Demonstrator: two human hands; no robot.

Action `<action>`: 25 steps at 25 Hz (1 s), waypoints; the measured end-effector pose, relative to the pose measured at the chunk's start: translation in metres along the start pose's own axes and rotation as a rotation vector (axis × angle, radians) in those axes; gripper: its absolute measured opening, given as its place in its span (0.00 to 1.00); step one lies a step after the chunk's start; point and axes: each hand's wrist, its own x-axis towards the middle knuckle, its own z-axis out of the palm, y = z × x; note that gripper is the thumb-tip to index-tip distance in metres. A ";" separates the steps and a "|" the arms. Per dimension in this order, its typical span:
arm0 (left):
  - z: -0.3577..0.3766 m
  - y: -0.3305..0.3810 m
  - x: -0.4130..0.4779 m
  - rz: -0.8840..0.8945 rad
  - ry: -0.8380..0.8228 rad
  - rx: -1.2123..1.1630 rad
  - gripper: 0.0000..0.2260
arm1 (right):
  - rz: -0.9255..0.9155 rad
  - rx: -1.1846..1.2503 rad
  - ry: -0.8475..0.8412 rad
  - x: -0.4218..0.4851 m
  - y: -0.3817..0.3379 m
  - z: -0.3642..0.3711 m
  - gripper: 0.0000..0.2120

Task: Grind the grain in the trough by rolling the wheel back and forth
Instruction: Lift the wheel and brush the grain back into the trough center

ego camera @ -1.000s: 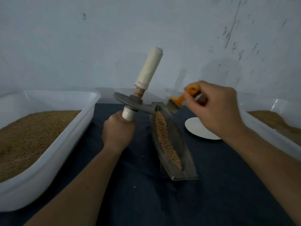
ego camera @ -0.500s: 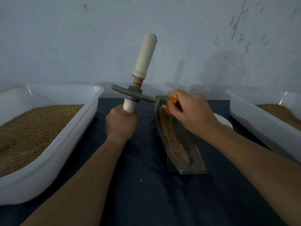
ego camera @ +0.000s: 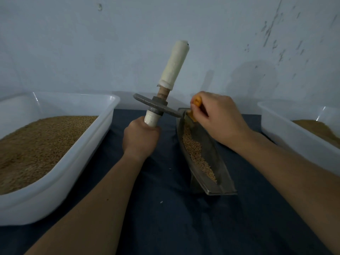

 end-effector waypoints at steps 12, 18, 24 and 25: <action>-0.001 -0.003 0.002 -0.028 -0.025 -0.090 0.04 | 0.136 0.035 0.170 0.016 0.004 0.003 0.07; -0.002 -0.005 0.004 -0.038 -0.028 -0.144 0.03 | 0.164 0.034 0.094 0.003 0.009 0.018 0.09; 0.000 -0.005 0.005 -0.032 -0.014 -0.132 0.04 | 0.173 0.093 0.257 0.018 0.005 0.003 0.08; 0.000 -0.006 0.005 -0.029 -0.016 -0.127 0.04 | 0.194 0.083 0.246 0.021 0.005 0.006 0.08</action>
